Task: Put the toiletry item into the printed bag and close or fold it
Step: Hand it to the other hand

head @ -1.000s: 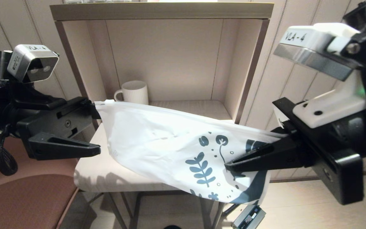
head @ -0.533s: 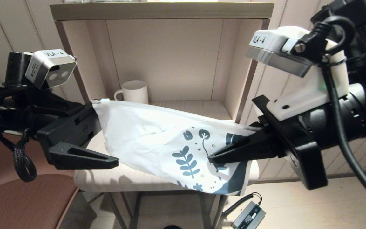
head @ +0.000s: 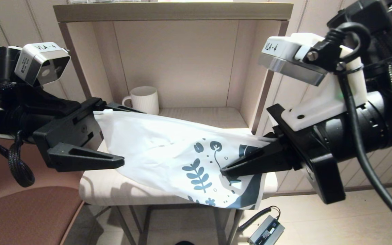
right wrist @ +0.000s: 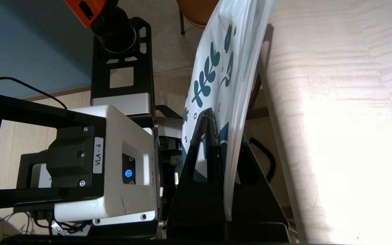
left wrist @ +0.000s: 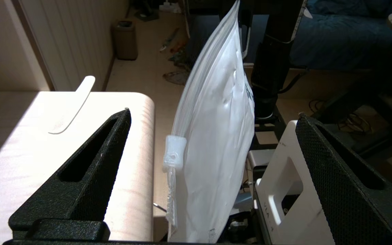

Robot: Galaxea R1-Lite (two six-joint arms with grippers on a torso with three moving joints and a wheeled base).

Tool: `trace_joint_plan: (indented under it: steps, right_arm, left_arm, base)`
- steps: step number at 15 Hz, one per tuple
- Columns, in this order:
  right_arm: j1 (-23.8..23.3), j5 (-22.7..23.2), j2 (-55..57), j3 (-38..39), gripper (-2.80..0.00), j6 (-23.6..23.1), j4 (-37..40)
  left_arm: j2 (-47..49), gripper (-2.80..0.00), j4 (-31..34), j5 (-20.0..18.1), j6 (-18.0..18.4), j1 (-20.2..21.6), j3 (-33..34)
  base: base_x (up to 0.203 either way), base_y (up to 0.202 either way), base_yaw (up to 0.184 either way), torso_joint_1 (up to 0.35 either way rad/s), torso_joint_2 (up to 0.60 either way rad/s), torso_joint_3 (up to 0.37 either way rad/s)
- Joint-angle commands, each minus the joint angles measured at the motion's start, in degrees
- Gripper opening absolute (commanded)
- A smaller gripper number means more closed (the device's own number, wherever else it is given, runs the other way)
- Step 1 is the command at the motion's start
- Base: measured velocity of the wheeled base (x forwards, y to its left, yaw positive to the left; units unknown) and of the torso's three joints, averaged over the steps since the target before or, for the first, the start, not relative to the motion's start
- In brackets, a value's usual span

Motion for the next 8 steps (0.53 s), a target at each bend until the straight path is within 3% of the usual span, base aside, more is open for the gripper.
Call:
trace_joint_plan:
  steps: [1,6,8]
  right_arm:
    - [0.1,0.2,0.1,-0.2,-2.8,-0.1,0.1]
    - [0.4,0.2,0.1,-0.6,-2.8,0.0,0.1]
    - [0.0,0.1,-0.5,-0.6,-2.8,0.0,0.1]
  left_arm:
    - [-0.2,0.0,0.0,-0.5,0.2,0.1,0.9]
    - [0.2,0.0,0.0,-0.1,0.9,0.0,0.8]
    - [0.7,0.0,0.7,4.8,0.0,1.4,0.0]
  base:
    - [0.0,0.0,0.0,0.0,0.0,0.0]
    - [0.0,0.0,0.0,0.0,0.0,0.0]
    - [0.0,0.0,0.0,0.0,0.0,0.0]
